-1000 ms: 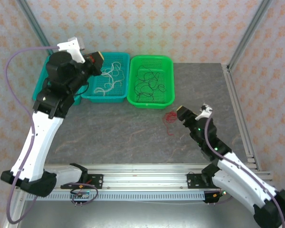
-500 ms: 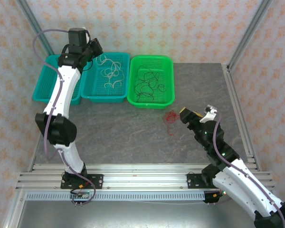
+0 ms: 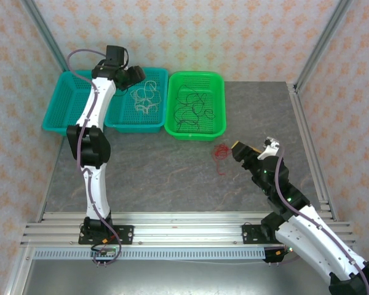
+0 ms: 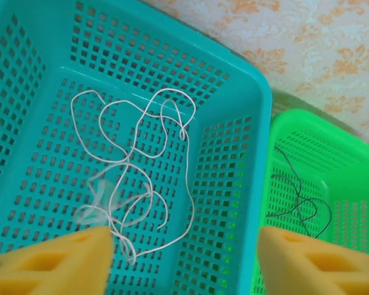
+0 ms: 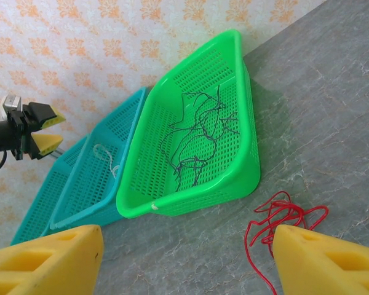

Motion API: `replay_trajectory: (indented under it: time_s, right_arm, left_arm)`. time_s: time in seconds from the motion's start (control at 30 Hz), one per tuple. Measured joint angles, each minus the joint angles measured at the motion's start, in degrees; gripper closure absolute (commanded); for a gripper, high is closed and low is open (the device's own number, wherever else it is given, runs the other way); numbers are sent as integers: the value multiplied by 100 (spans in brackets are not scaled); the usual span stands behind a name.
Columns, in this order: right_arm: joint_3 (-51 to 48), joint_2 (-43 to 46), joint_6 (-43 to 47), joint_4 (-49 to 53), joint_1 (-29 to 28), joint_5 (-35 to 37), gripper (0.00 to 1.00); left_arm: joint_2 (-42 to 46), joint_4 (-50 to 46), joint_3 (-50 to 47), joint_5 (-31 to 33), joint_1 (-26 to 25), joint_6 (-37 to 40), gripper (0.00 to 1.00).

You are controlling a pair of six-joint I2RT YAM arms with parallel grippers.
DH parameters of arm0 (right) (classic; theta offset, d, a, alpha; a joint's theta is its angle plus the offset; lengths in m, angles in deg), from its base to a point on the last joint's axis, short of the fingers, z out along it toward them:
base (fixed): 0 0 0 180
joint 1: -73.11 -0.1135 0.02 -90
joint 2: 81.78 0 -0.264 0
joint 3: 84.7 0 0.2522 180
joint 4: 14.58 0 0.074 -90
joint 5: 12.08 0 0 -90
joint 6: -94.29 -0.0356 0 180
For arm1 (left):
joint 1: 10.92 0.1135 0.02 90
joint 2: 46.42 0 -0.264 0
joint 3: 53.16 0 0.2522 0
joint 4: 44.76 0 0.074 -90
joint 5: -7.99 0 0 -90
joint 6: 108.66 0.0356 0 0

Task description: Untangle the cables

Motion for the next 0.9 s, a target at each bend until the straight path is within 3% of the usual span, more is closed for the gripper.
replay_trajectory:
  time_s: [0.17, 0.43, 0.67, 0.9]
  right_arm:
    - [0, -208, 2, 0, 0, 9, 26]
    - [22, -1054, 17, 48, 0, 160, 26]
    - [372, -2618, -133, 291, 28, 125, 27]
    - [944, -4076, -645, 509, 164, -92, 32]
  left_arm:
    - [883, 192, -868, -46, -2, -142, 27]
    - [3742, 1534, -2767, -442, -212, -651, 27]
    - [5416, 2201, -4332, -431, -1735, -385, 27]
    - [5429, 2455, -5869, -229, -3228, -531, 27]
